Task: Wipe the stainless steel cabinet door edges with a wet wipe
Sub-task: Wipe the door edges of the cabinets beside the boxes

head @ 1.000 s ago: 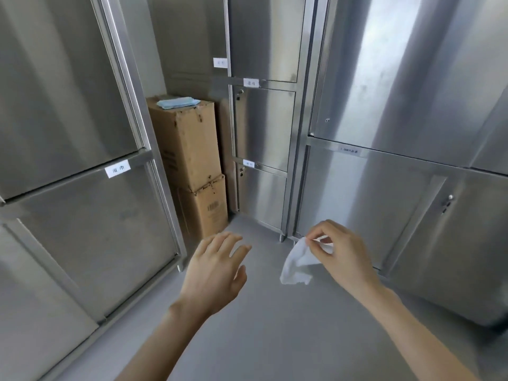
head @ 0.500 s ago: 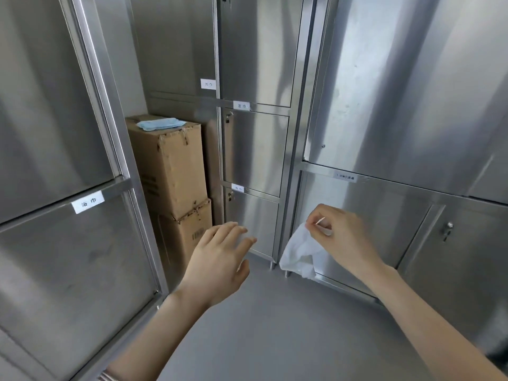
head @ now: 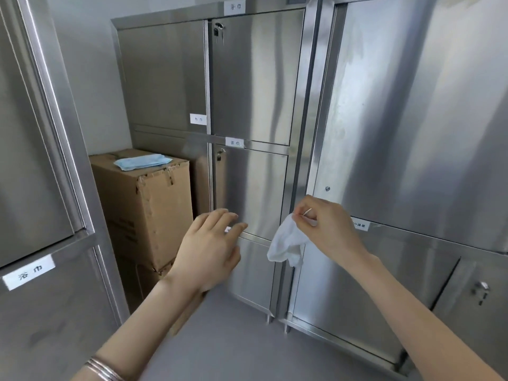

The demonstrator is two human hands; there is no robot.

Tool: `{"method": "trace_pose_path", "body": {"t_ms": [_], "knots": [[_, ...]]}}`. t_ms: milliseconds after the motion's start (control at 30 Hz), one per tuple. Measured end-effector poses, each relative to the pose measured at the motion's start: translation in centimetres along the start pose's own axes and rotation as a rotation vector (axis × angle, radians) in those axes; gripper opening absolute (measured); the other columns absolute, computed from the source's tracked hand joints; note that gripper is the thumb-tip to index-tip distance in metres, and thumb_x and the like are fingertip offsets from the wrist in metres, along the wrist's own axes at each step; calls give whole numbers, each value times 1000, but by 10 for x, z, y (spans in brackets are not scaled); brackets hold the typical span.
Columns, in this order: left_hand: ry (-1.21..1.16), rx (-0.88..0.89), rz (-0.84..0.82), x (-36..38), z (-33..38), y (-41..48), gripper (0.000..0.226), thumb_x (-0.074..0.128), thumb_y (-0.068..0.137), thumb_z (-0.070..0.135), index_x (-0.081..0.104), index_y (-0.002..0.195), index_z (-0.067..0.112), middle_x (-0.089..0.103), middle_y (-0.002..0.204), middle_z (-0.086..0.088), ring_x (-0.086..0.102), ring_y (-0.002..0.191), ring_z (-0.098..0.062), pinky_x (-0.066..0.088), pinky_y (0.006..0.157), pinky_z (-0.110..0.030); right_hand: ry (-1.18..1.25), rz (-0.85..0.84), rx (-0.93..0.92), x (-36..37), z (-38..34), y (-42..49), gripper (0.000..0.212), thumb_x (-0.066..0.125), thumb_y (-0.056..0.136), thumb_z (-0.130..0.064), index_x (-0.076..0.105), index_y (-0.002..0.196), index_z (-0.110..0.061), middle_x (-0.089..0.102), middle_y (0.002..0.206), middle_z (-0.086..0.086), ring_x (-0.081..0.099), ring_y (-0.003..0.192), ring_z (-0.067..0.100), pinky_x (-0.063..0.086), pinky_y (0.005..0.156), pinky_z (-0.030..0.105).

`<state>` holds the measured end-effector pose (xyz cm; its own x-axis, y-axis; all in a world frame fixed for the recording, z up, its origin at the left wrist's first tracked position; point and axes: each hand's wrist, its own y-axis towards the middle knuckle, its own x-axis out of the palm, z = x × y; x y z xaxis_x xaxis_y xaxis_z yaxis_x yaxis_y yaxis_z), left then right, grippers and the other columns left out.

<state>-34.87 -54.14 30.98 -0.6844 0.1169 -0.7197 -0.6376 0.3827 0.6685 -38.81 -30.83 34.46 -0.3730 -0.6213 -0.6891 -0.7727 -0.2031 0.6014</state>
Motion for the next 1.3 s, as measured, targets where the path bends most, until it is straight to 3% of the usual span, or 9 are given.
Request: {"method": "trace_pose_path", "body": {"t_ms": [100, 400, 600, 733, 900, 1300], "knots": [[-11, 1, -2, 15, -17, 21, 42, 43, 77, 25, 73, 105, 13, 68, 106, -7, 64, 106, -29, 52, 87, -37, -10, 13, -4, 13, 7, 26, 13, 62, 83, -21, 56, 76, -30, 60, 74, -15, 54, 66, 2, 37, 56, 22], [-40, 37, -15, 76, -93, 76, 44, 41, 77, 28, 72, 106, 14, 68, 105, -6, 64, 107, -30, 50, 87, -36, -74, 94, 9, 62, 6, 110, 5, 62, 84, -20, 60, 82, -24, 60, 75, -14, 60, 75, 13, 49, 66, 30], [-37, 69, 12, 103, -178, 115, 45, 41, 77, 28, 72, 107, 13, 67, 106, -5, 63, 107, -30, 34, 88, -33, -118, 164, 48, 98, -15, 174, 2, 61, 85, -20, 62, 84, -22, 57, 77, -16, 58, 75, 12, 48, 66, 30], [-55, 103, 15, 111, -227, 144, 47, 40, 78, 29, 72, 108, 13, 67, 107, -6, 63, 108, -31, 35, 89, -35, -136, 217, 81, 118, -27, 218, 5, 59, 85, -20, 61, 82, -23, 59, 76, -15, 56, 71, 9, 47, 63, 28], [-92, 130, -1, 133, -277, 161, 47, 40, 79, 28, 71, 109, 13, 67, 109, -6, 62, 110, -31, 49, 91, -40, -160, 235, 93, 150, -33, 267, 6, 58, 85, -21, 60, 80, -22, 56, 68, -18, 57, 69, 10, 49, 63, 30], [-101, 63, -31, 223, -372, 206, 50, 36, 79, 30, 70, 113, 14, 67, 112, -5, 61, 112, -30, 49, 93, -39, -49, 211, 98, 230, 6, 392, 6, 60, 85, -16, 61, 80, -19, 62, 78, -9, 59, 70, 11, 42, 58, 23]]}}
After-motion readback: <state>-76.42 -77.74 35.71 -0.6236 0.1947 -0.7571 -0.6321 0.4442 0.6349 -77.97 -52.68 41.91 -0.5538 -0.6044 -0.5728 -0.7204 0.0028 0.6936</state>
